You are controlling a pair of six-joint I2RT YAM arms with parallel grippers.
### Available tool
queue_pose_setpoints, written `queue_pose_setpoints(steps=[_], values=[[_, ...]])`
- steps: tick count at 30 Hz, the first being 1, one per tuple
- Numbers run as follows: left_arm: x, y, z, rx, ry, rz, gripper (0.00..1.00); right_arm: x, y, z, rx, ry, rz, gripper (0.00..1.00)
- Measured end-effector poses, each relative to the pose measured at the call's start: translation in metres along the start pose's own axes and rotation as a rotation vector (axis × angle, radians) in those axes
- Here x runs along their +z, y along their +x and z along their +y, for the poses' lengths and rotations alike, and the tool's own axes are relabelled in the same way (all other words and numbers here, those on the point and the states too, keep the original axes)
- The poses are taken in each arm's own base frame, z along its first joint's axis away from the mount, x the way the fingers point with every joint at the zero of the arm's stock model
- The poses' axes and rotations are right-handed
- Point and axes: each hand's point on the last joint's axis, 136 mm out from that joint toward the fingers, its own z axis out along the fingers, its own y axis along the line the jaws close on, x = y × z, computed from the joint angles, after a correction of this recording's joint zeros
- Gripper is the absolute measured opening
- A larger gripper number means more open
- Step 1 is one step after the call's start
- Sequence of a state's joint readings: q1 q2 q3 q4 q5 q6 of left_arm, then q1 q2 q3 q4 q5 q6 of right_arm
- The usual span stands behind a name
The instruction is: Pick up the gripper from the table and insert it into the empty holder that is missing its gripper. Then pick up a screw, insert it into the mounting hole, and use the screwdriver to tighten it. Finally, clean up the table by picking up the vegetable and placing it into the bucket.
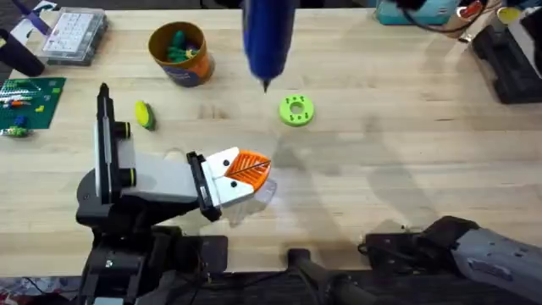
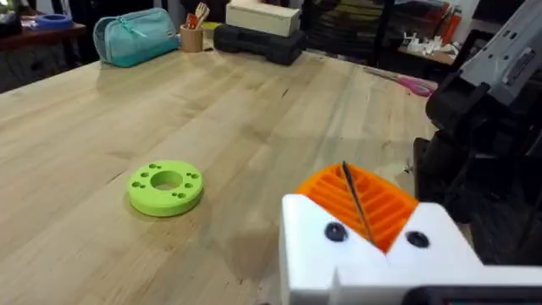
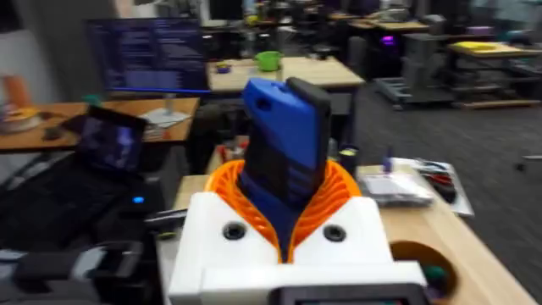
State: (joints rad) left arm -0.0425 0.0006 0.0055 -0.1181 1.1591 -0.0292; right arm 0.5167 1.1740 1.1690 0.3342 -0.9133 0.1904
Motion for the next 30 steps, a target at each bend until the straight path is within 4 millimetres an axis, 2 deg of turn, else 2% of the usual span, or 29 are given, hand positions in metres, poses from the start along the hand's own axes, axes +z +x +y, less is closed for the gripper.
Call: queue_pose_setpoints(steps=[5,13,21,30], values=[[0.0,0.0,0.0,0.0,0.0,0.0,0.004,0.012,0.002,0.024,-0.005,-0.088,0.002,0.026],[0.0,0.0,0.0,0.0,0.0,0.0,0.004,0.022,0.006,0.046,-0.044,-0.167,0.003,0.026],[0.0,0.0,0.0,0.0,0.0,0.0,0.004,0.037,0.027,0.051,-0.05,-0.228,0.035,0.026],[0.0,0.0,0.0,0.0,0.0,0.0,0.004,0.04,0.036,0.059,-0.087,-0.263,0.04,0.026]])
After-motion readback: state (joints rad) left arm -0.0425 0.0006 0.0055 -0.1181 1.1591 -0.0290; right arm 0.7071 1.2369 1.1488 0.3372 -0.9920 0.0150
